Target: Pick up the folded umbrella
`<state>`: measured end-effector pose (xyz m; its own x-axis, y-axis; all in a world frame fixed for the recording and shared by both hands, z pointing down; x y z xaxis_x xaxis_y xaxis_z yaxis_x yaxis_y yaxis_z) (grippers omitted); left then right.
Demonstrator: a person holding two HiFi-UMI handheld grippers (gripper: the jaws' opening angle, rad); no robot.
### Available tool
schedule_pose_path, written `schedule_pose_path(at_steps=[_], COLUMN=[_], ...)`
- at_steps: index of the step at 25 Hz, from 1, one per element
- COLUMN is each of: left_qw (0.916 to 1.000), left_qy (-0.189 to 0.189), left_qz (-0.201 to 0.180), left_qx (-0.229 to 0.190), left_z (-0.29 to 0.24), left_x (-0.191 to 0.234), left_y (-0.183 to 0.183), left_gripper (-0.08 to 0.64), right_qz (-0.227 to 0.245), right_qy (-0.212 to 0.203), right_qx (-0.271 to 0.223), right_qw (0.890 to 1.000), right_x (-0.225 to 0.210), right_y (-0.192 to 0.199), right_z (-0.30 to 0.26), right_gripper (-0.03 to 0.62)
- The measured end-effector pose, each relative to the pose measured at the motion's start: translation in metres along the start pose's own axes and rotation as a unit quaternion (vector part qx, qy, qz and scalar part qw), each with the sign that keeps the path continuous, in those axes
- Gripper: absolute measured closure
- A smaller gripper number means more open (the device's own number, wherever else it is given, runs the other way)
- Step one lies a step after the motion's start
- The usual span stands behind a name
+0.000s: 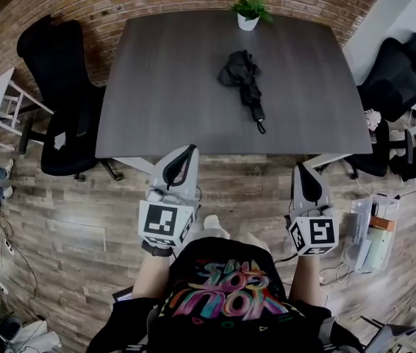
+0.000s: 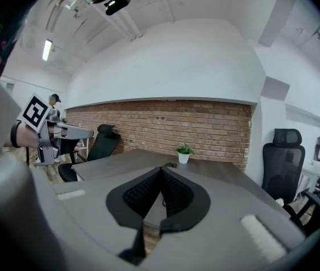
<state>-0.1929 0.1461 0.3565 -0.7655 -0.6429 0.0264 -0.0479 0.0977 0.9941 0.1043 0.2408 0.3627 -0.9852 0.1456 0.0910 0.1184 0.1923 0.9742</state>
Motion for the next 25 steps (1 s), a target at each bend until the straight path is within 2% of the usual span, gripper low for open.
schedule_pose_path(at_steps=[5,13,19,25], left_qw=[0.9998,0.9993,0.9995,0.9995], left_qy=[0.019,0.02,-0.003,-0.023], left_qz=[0.004,0.02,0.019,0.015], left_qx=[0.0,0.026,0.026,0.016], left_z=[-0.012,-0.038,-0.077,-0.15], left_x=[0.009,0.007,0.018,0.038], left_y=[0.002,0.023,0.022,0.003], left_gripper=[0.56,0.558,0.56,0.559], right_qz=[0.006,0.0,0.0,0.004], right_qy=[0.009,0.001,-0.021,-0.042], right_qx=[0.012,0.034,0.034,0.022], right_qw=[1.0,0.999,0.999,0.999], right_x=[0.005,-0.012,-0.037,-0.081], right_y=[-0.001,0.009,0.012,-0.002], right_z=[-0.006,-0.024,-0.072,-0.145], right_gripper=[0.592,0.592,0.592,0.592])
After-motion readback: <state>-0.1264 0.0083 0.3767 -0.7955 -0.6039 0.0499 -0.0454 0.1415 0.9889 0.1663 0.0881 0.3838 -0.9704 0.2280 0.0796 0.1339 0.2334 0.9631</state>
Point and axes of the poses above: the fingertips, and each gripper's own axes: z backward along the fingers, x to its left, y out of its underside, the point moved 10 cm from there along z, backward along the fingers
